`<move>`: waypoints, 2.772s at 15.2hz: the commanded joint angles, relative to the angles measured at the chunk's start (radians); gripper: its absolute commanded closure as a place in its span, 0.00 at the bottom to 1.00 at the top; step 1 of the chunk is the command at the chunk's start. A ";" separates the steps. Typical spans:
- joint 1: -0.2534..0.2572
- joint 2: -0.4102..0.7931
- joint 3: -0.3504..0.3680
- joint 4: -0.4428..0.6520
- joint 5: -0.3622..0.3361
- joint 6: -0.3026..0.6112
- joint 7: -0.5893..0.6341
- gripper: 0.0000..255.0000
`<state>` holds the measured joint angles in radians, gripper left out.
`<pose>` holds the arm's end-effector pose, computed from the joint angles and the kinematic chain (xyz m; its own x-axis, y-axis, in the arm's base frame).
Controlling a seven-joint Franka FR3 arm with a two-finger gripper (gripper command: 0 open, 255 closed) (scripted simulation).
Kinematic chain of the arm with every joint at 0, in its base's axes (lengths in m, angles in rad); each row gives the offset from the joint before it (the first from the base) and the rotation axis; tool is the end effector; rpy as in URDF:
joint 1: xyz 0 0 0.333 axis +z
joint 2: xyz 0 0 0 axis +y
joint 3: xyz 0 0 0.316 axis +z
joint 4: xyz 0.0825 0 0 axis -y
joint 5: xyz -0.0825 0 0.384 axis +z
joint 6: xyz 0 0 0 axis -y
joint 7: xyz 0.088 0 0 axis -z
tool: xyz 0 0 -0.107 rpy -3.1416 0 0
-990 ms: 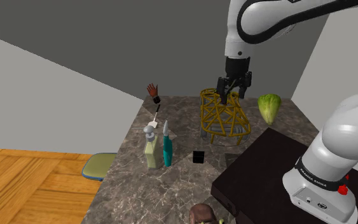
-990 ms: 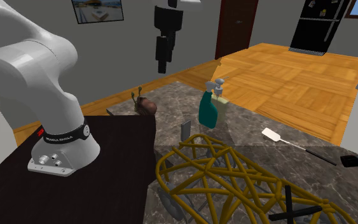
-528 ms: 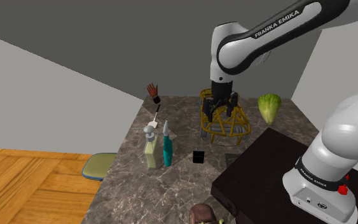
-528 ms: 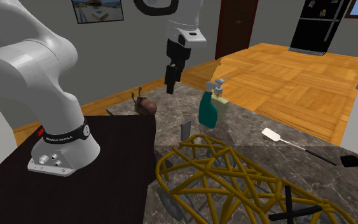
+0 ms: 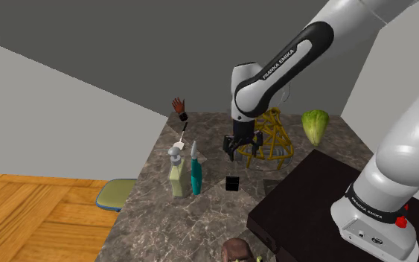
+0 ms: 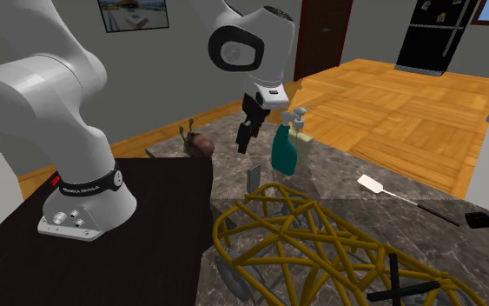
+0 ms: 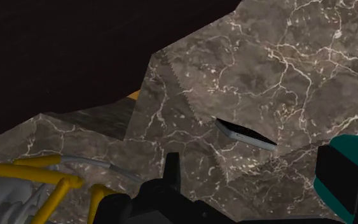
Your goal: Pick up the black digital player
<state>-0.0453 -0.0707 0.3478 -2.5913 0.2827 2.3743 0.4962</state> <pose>0.4025 0.1269 0.2695 0.8970 -0.3900 -0.2079 -0.4070 -0.9123 -0.0446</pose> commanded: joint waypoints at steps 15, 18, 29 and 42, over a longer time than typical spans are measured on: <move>0.045 0.450 -0.028 0.122 -0.078 0.306 0.154 0.00; 0.045 0.450 -0.028 0.121 -0.077 0.306 0.153 1.00; 0.038 0.402 -0.018 0.113 -0.067 0.268 0.153 1.00; 0.016 0.219 0.008 0.099 -0.024 0.102 0.148 1.00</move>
<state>-0.0282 0.1552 0.3557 -2.4922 0.2576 2.4839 0.6449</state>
